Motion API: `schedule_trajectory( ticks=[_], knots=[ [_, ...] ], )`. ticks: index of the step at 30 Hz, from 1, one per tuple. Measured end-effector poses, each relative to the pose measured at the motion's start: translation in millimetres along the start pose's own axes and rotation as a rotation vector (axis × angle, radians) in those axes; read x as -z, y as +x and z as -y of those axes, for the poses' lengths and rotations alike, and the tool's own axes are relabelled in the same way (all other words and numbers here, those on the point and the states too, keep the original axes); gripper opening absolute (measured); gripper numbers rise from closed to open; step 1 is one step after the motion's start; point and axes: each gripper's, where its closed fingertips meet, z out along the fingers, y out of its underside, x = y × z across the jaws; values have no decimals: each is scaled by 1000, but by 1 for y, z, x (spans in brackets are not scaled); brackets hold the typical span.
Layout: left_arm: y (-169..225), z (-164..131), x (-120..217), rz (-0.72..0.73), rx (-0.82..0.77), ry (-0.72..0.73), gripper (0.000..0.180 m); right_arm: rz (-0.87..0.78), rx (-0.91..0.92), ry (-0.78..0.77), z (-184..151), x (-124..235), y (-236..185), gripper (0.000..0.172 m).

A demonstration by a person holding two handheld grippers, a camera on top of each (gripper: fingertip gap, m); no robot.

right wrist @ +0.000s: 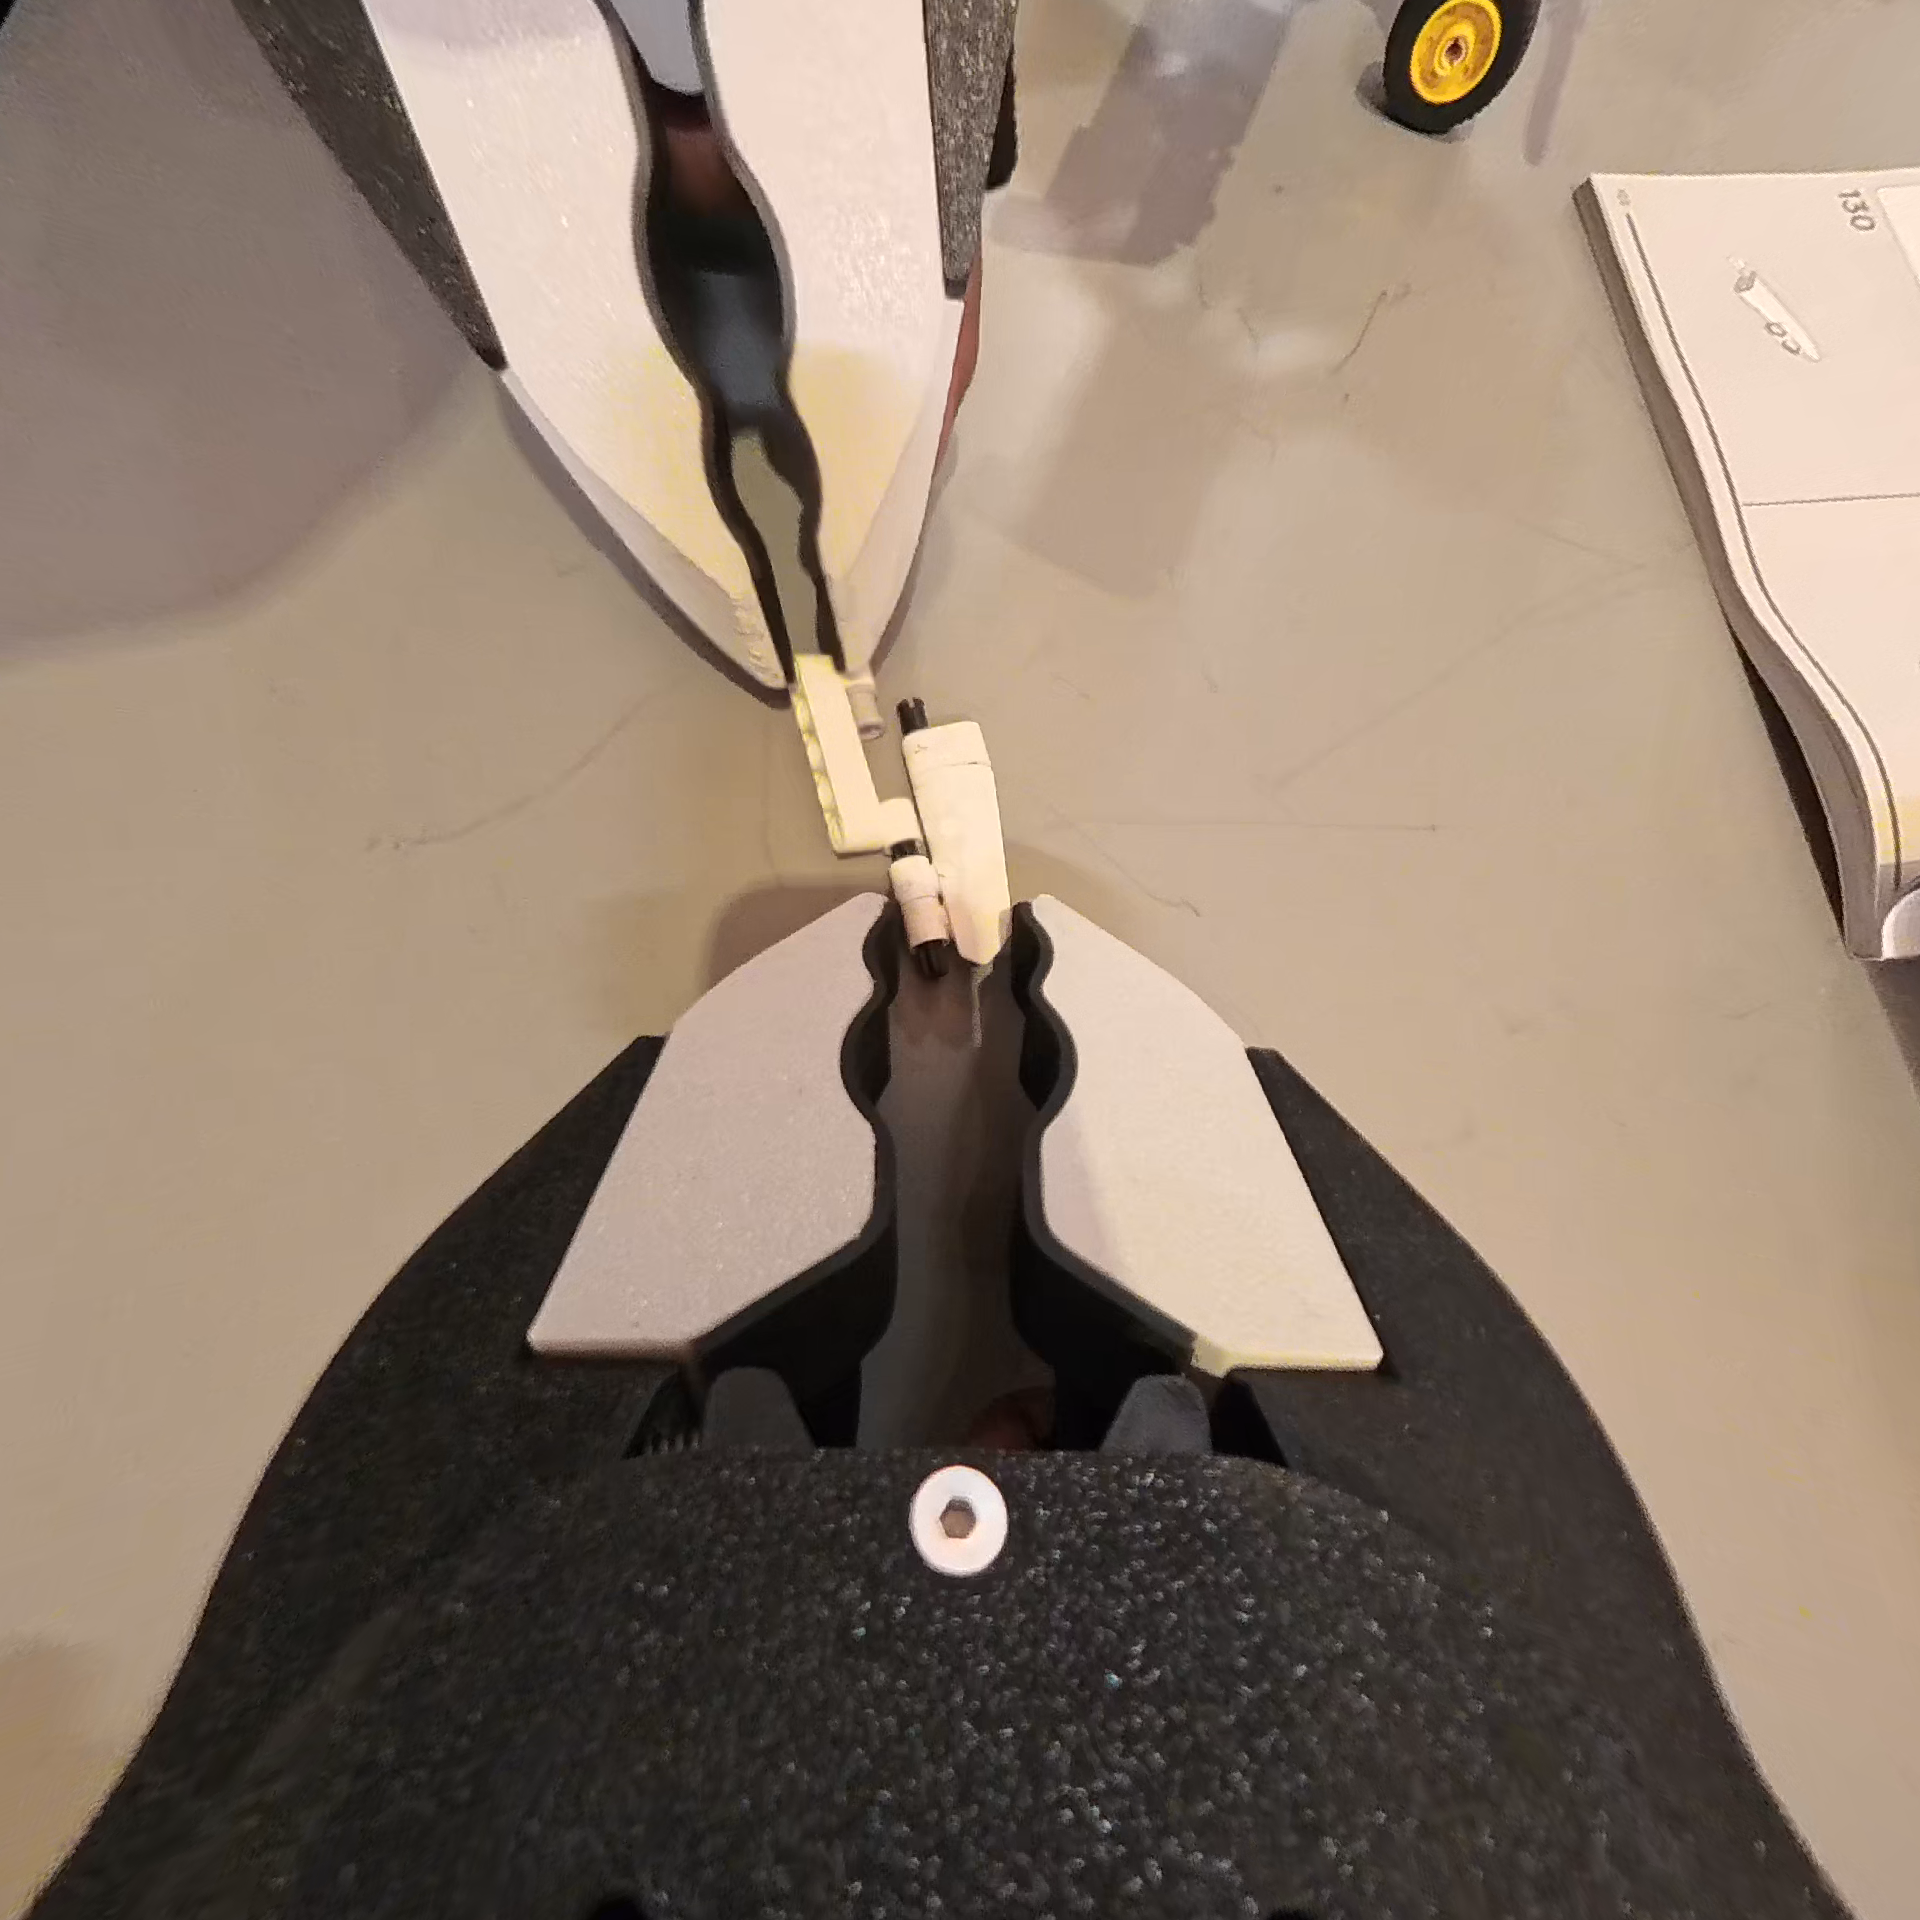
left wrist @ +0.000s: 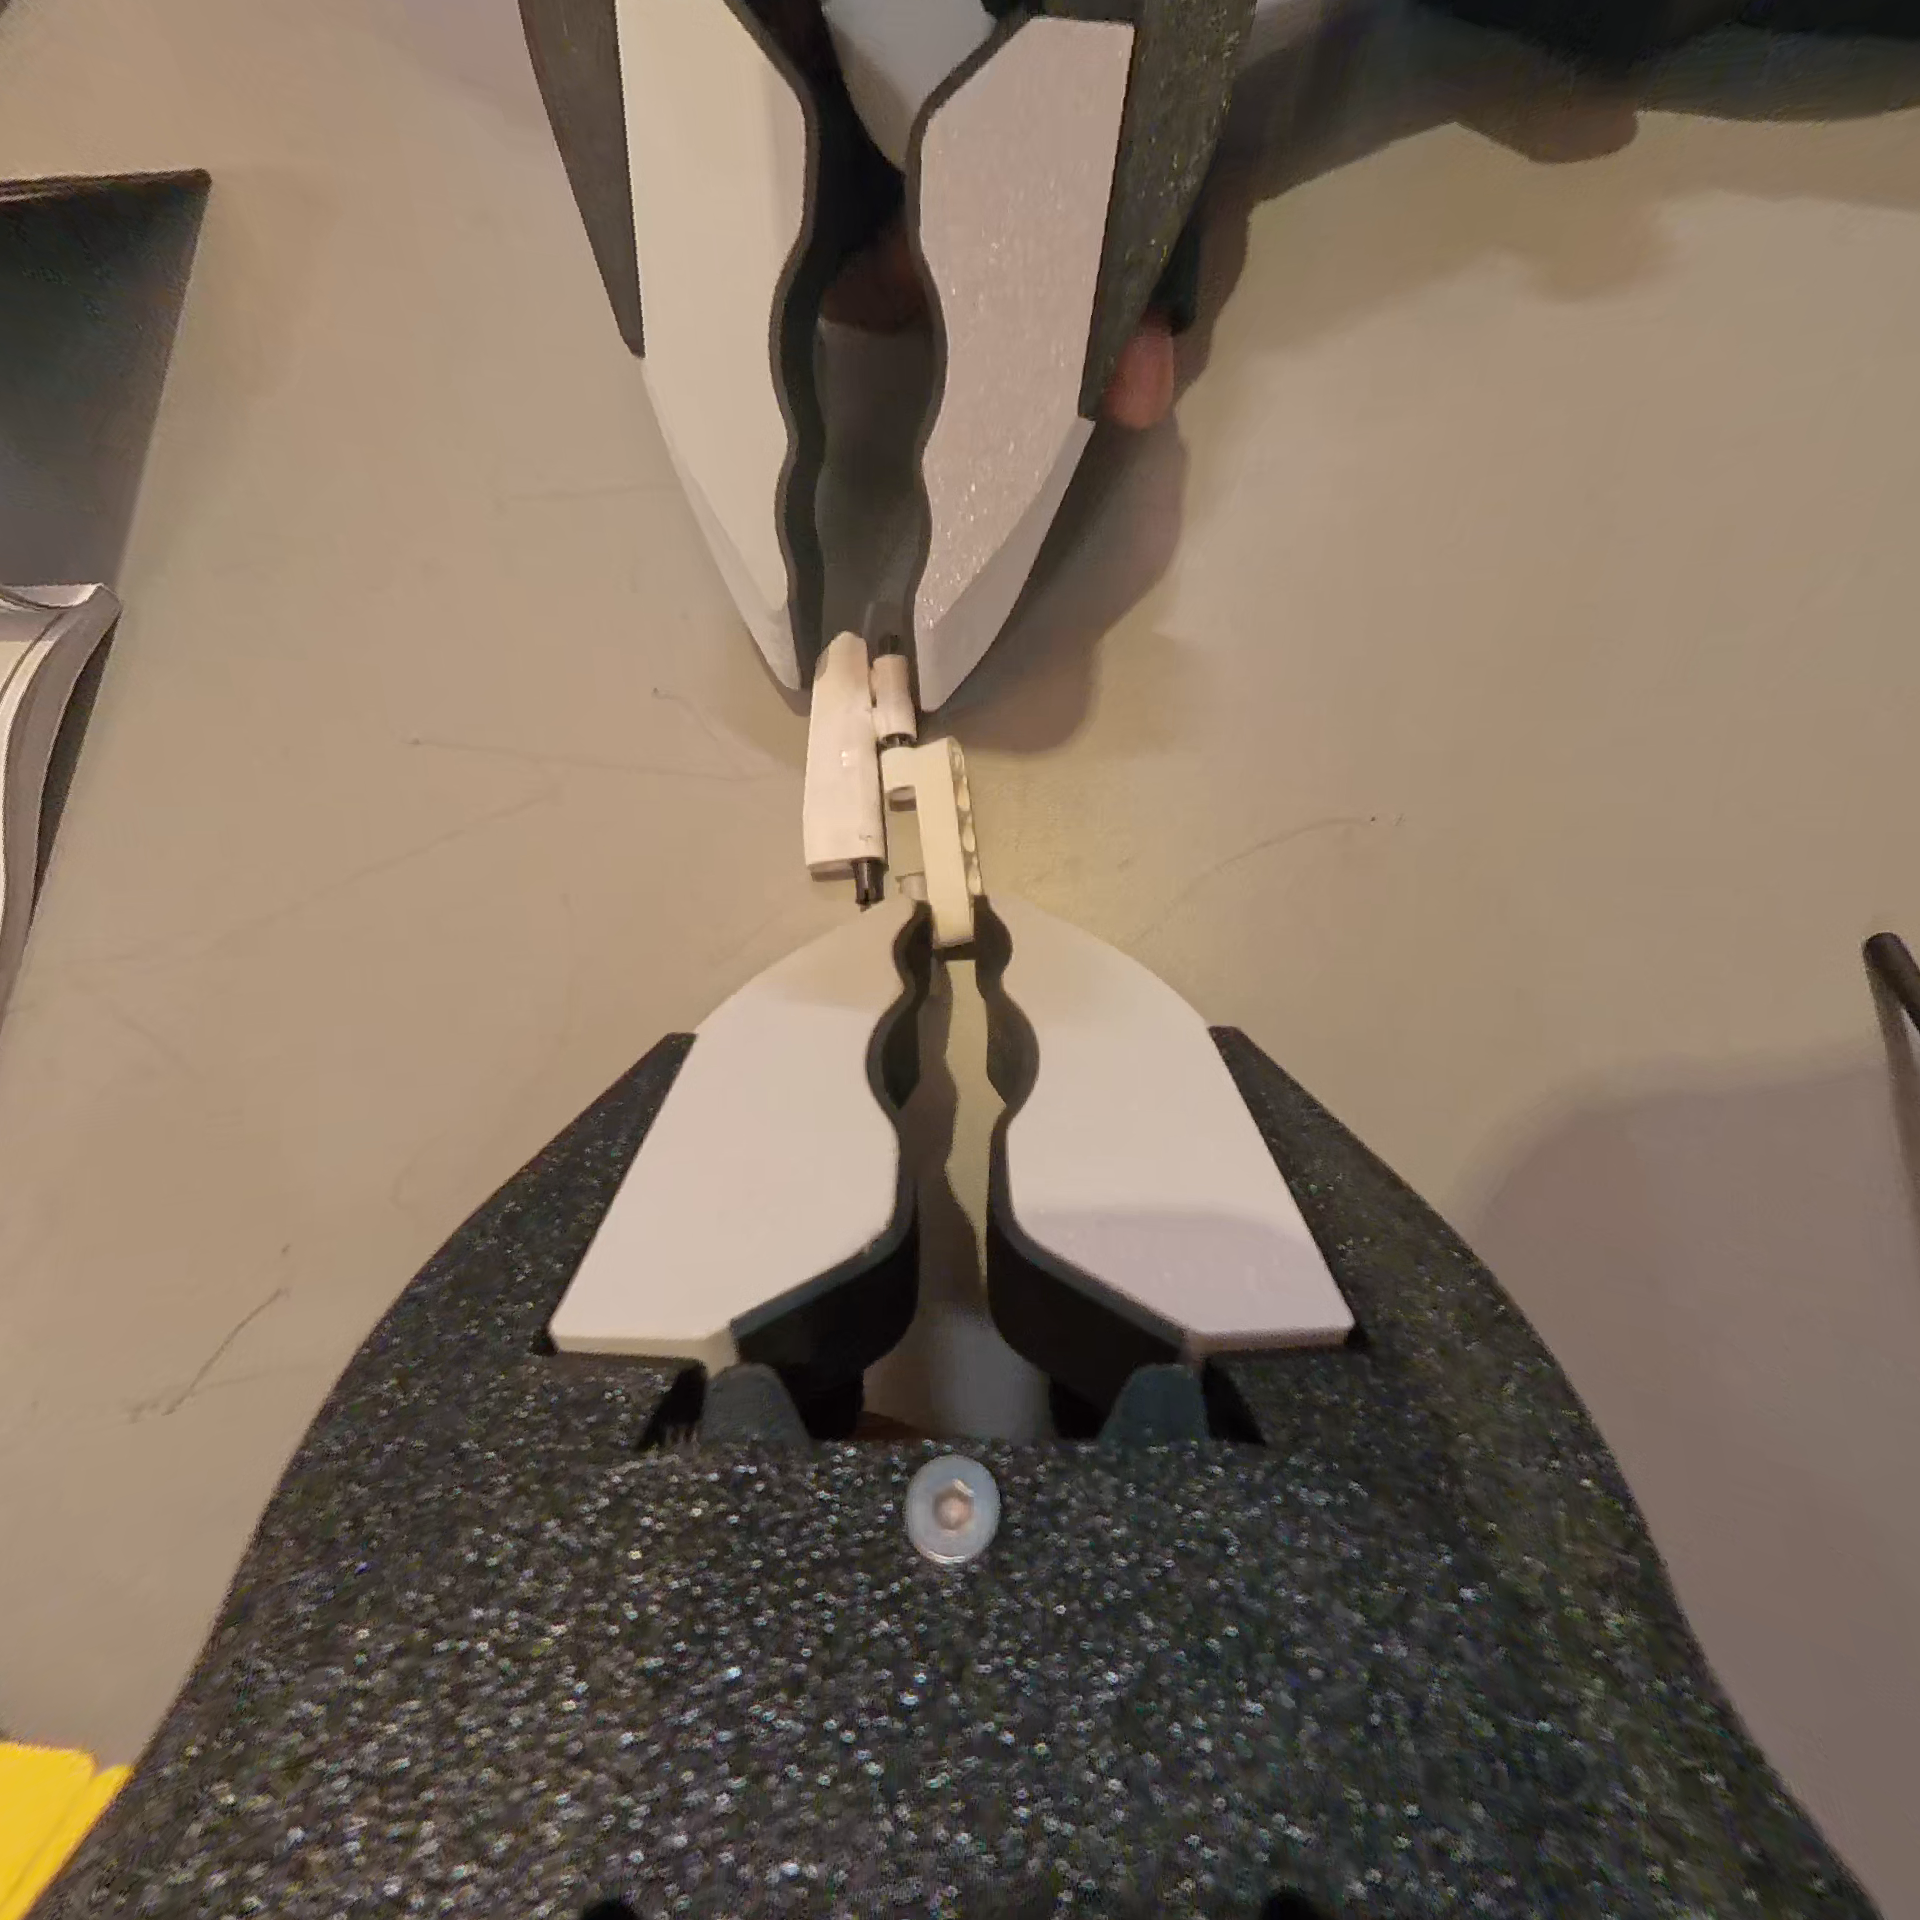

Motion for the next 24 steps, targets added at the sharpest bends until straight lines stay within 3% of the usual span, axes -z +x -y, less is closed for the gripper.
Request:
schedule_trajectory(
  ticks=[11, 19, 24],
  knots=[
    [5, -1, 1, -18, -24, -7, 8, 4, 15, 0, 2, -1, -3, 20],
    [19, -5, 4, -120, -42, -35, 6, 2, 4, -1, 1, -1, -1, 20],
    [7, 5, 7, -48, -36, 23, 15, -2, 8, 0, 2, -1, -1, 20]
  ],
)
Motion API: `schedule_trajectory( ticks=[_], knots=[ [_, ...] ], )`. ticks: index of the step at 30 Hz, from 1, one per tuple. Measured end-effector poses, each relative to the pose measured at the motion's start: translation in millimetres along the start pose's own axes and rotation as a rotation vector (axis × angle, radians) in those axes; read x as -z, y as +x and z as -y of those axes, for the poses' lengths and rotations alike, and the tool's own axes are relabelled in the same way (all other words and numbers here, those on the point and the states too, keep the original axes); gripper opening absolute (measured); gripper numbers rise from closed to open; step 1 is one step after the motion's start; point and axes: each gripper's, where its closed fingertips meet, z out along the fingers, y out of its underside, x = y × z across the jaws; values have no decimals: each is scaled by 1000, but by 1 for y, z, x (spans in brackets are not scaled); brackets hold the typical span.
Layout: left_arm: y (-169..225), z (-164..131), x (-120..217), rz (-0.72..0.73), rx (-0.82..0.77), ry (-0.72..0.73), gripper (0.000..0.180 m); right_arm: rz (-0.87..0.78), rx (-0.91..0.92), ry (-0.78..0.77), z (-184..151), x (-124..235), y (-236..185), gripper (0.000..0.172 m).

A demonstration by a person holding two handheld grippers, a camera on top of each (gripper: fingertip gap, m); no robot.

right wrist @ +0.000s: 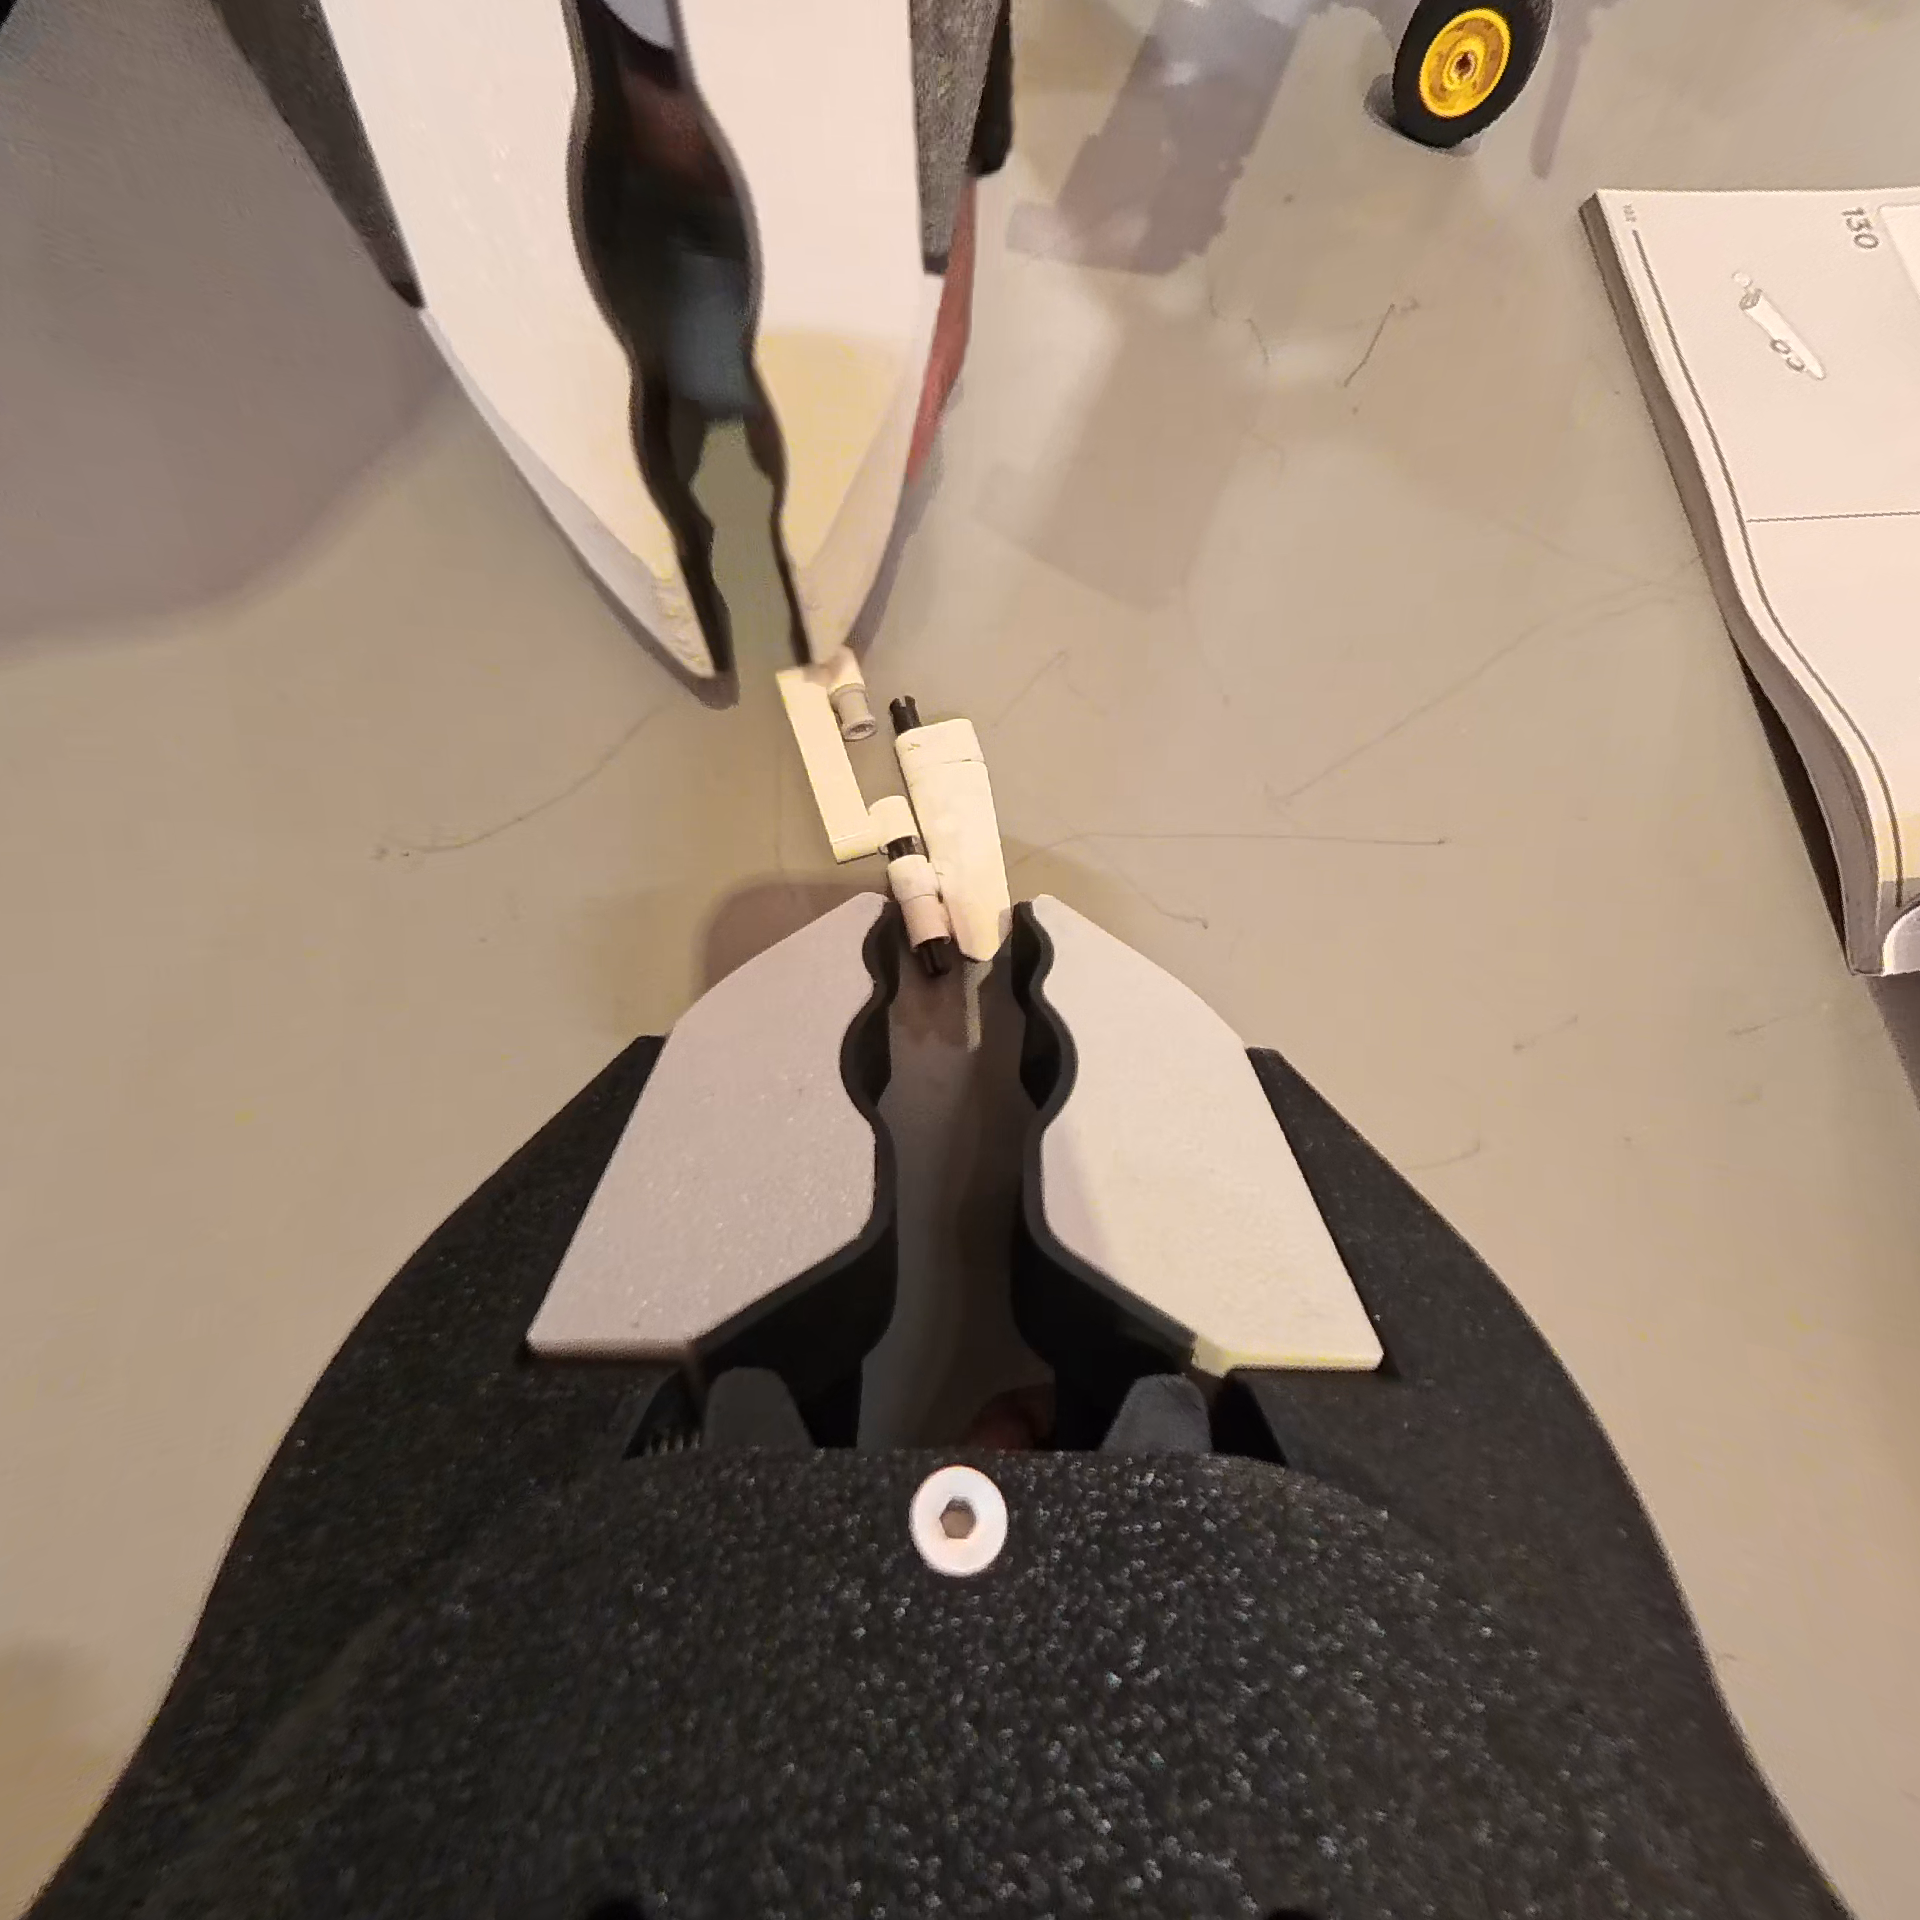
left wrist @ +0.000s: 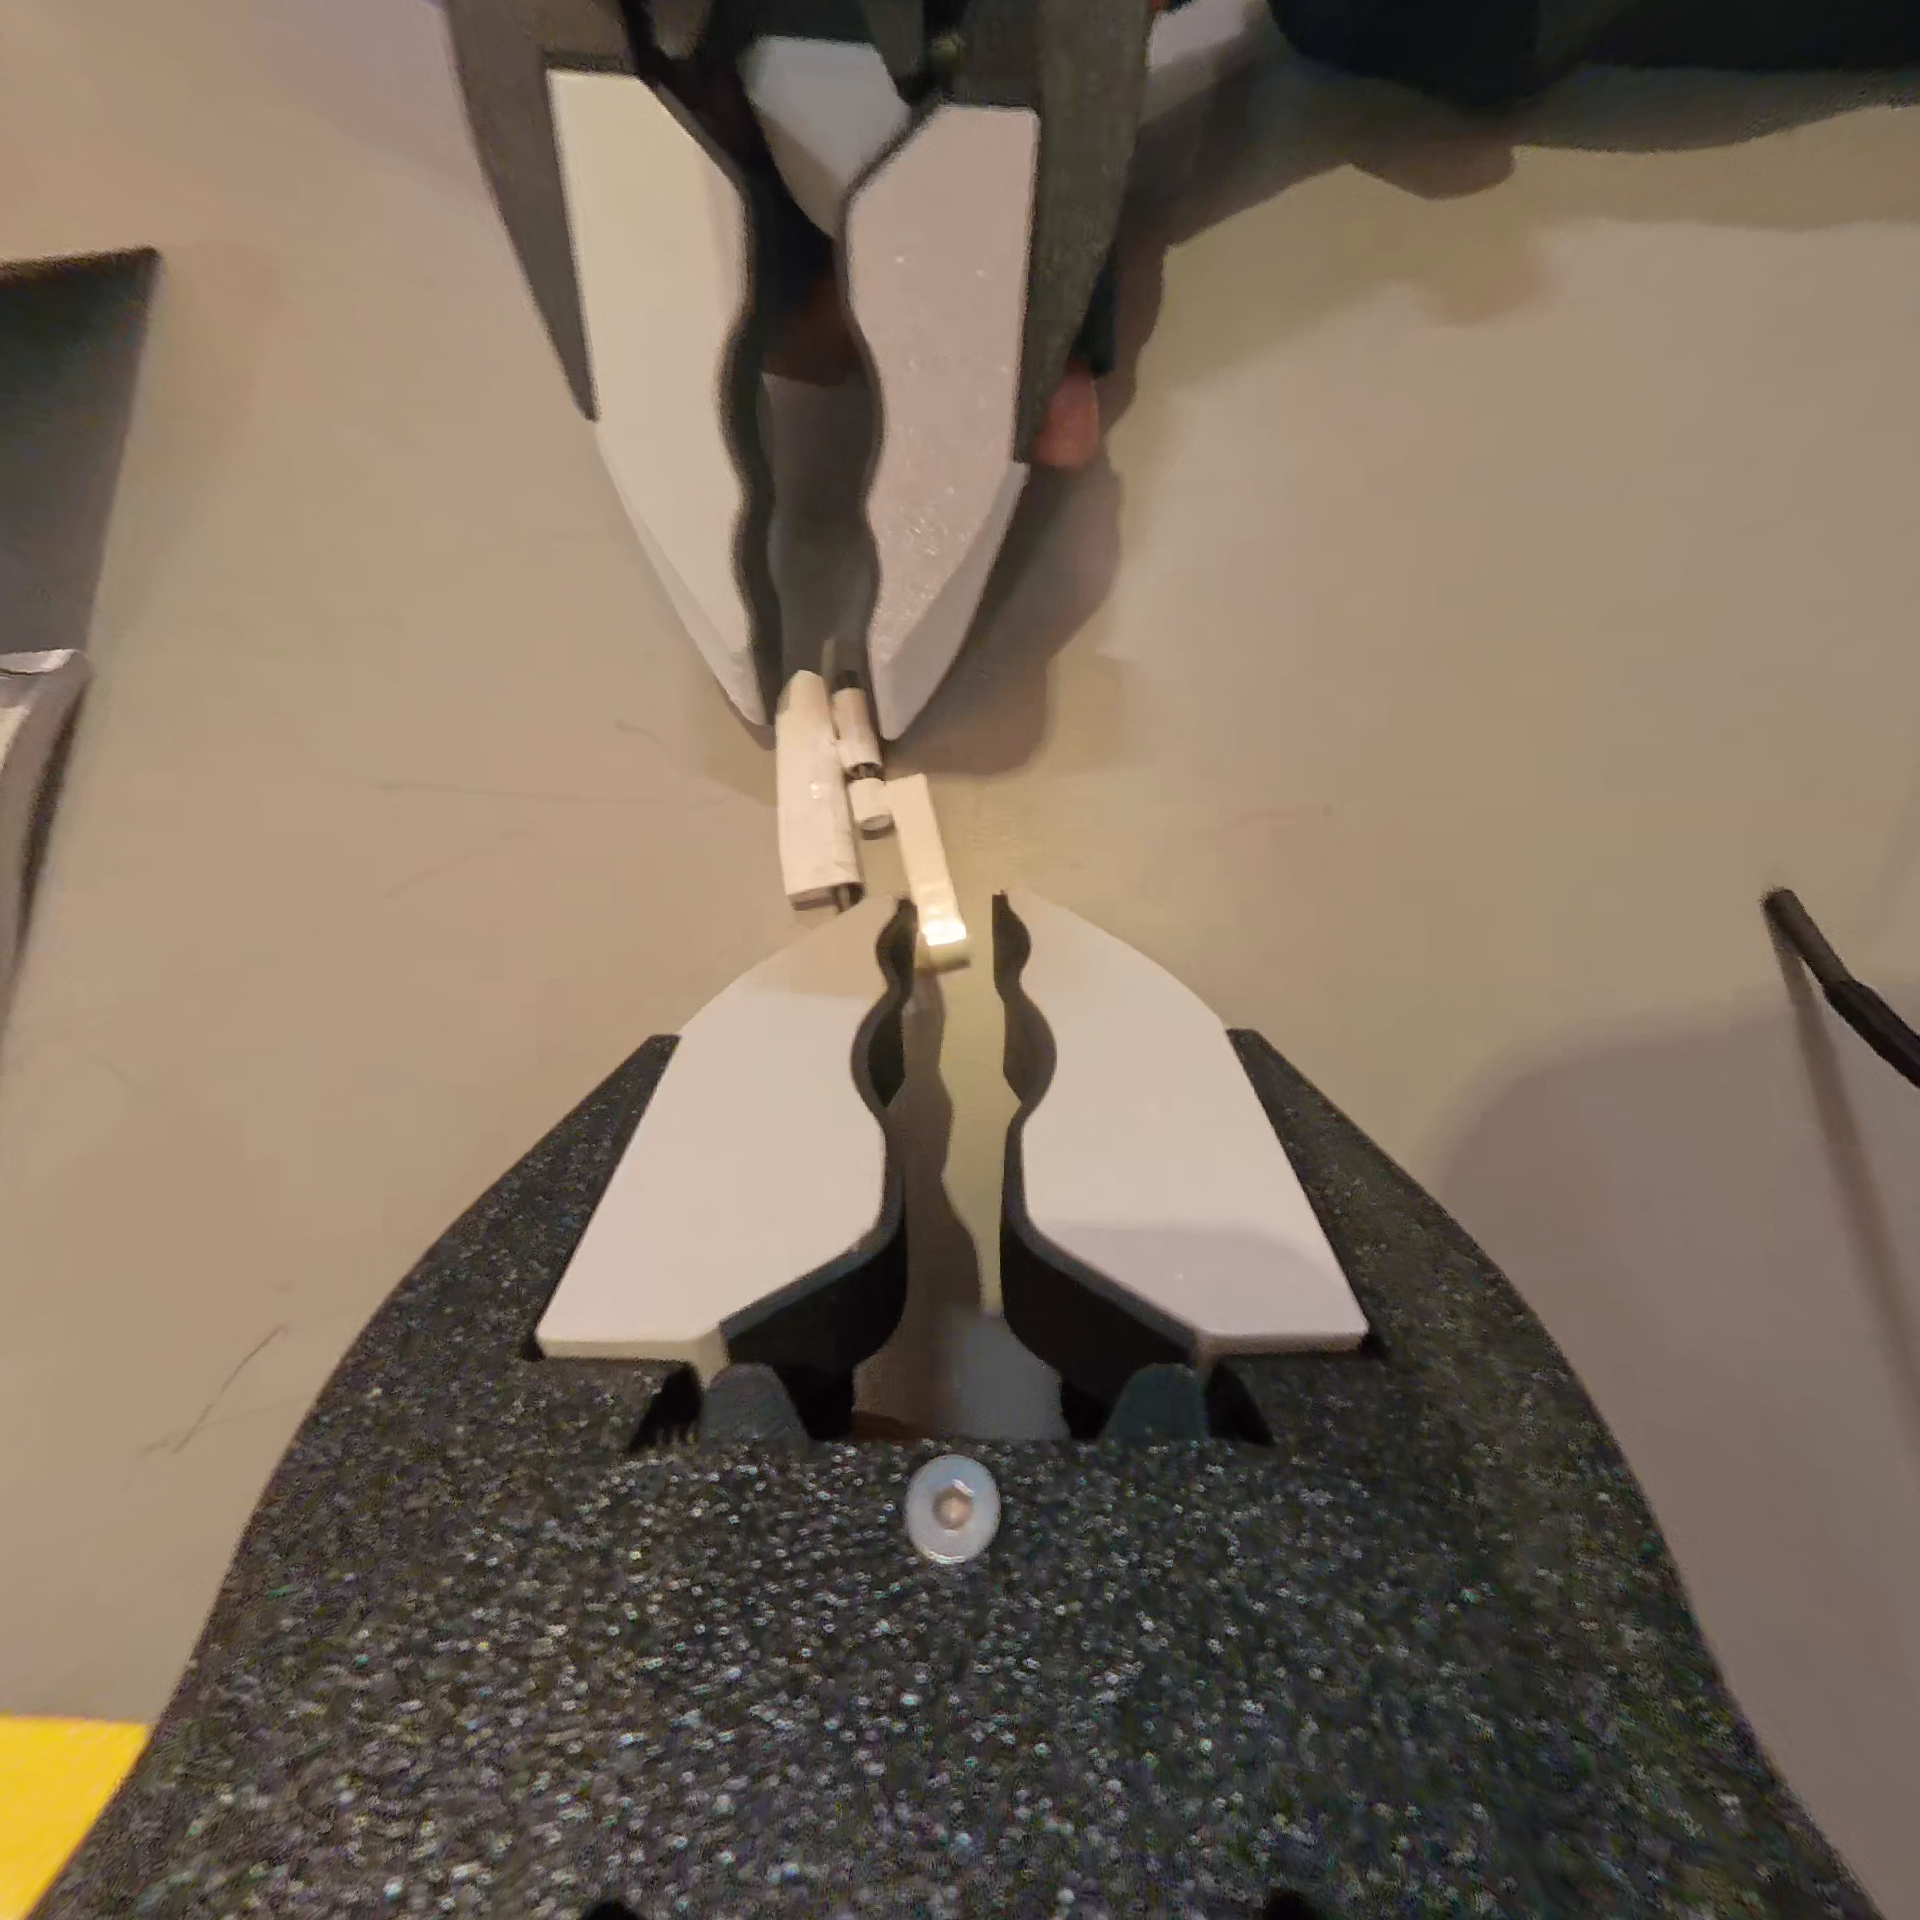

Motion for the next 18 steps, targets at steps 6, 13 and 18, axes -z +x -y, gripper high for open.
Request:
schedule_trajectory(
  ticks=[6, 13, 18],
  knots=[
    [-27, 12, 4, 152, 36, 103, 21, -2, 7, -1, 1, -1, 0, 20],
    [-37, 12, -1, 172, 101, 136, 21, 4, 9, -1, 2, -2, -1, 20],
    [-36, 10, -4, 141, 131, 125, 22, -14, 39, 10, 4, -2, -1, 20]
  ],
)
